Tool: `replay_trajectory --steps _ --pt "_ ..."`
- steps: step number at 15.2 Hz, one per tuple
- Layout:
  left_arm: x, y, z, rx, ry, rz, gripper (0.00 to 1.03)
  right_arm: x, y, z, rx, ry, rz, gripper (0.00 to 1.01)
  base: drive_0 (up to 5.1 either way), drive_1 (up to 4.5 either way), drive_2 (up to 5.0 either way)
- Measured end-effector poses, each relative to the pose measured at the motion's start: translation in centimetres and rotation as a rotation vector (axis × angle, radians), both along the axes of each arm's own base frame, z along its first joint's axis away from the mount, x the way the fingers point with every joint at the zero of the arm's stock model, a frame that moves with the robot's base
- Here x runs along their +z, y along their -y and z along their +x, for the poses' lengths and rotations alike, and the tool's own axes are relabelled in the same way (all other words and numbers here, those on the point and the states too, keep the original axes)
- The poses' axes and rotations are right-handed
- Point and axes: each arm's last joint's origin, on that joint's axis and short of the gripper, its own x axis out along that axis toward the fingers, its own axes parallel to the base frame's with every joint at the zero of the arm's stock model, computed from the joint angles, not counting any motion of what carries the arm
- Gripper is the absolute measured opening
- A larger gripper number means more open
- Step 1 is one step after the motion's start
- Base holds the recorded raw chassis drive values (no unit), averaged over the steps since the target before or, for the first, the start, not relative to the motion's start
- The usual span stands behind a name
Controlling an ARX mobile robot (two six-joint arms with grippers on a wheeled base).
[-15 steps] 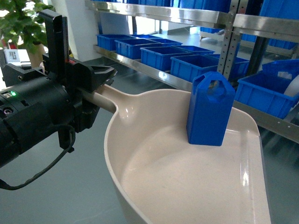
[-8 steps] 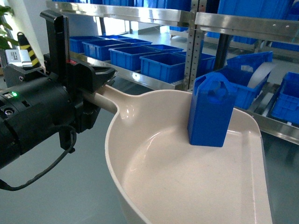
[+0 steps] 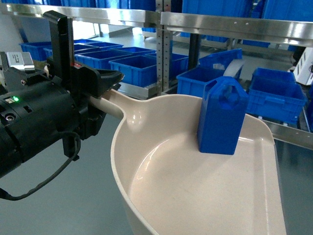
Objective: Place part in tray to right shelf
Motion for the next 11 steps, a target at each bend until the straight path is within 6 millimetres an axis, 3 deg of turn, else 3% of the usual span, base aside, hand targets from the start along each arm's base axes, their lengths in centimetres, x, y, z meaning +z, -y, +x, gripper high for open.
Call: replay_trajectory --steps 11 --pt "0.0 -0.09 0.04 0.005 0.0 -0.001 0.12 0.0 0.0 0.0 0.0 0.0 0.0 0.98 -1.6 -1.6 -1.6"
